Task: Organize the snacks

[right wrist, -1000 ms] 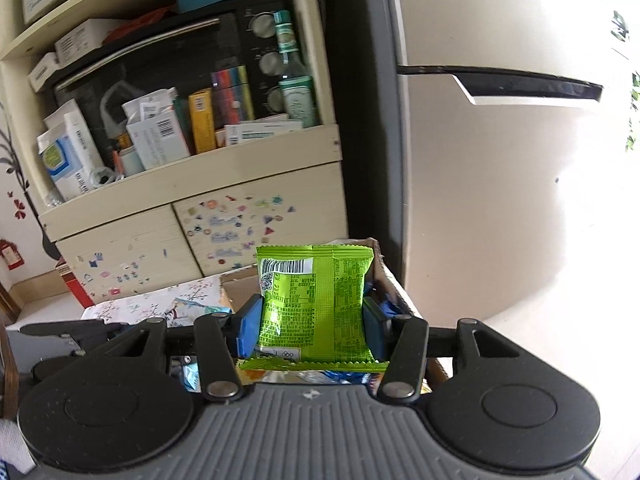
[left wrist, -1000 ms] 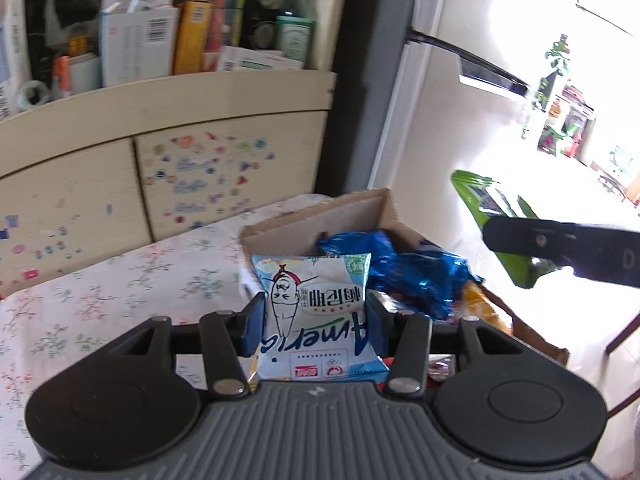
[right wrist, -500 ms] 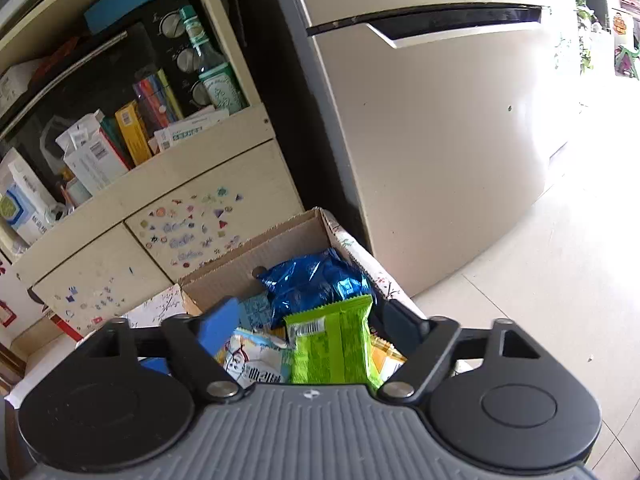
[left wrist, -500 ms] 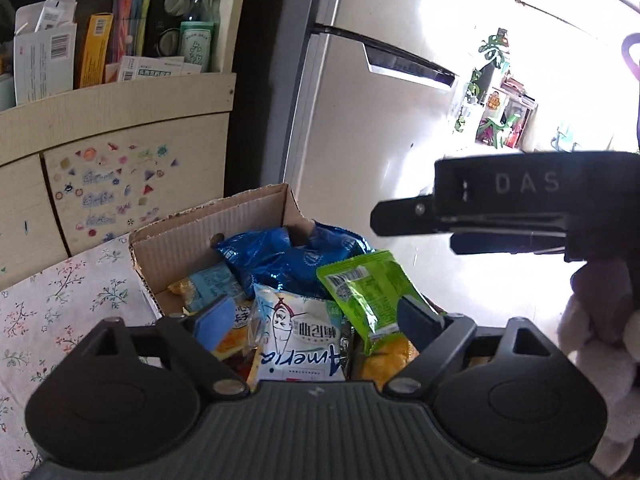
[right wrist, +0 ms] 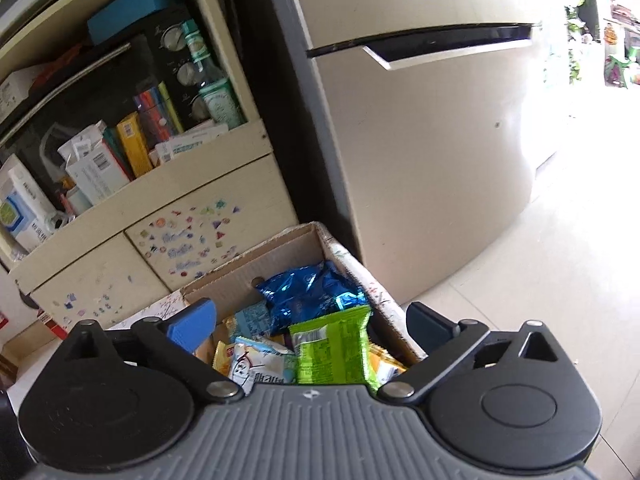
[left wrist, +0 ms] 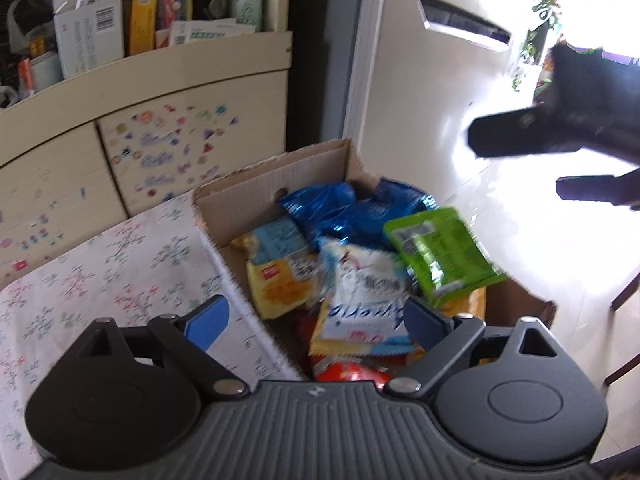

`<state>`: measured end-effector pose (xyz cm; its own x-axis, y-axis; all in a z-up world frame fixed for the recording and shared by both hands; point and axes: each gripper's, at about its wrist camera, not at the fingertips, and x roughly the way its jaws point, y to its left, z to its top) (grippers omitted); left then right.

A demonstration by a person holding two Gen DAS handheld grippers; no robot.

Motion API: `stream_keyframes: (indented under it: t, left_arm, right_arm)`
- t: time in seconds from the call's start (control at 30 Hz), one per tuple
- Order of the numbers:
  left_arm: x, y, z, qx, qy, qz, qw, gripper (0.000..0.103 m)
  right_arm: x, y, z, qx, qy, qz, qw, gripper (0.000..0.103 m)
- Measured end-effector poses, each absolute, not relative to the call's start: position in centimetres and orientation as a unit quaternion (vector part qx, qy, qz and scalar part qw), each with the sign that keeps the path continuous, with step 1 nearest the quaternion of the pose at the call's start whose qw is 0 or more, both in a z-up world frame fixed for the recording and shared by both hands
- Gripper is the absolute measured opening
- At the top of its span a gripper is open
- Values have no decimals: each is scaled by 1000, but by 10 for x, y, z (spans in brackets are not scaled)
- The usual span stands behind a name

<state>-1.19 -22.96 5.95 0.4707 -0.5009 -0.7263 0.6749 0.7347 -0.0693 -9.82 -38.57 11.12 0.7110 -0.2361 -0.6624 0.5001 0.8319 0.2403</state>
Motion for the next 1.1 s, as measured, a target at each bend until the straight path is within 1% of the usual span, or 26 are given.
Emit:
stream_keyframes:
  t: [0.2,0.33,0.53,0.6,1.1]
  left_arm:
    - [-10,-224,63,113,398,-323,851,95]
    - [-11,-223,67,117,400,-309,855,96]
    - [-13,-215,71,114,406,-289,860,97]
    - [-14,-214,72,117,408,-280,861,99]
    - [-11,-216,70,127,418,-245,865,100]
  right_arm:
    - [-109,-387,112,211,324,-235,892,103]
    - [-115,-382,107,208,344,-252,881,103]
    - [-124,-371,102,172,368,-278,871,103]
    - [-126,-370,99,172,374,-281,867,103]
    - [-119,-364,76,143,432,-296,840,103]
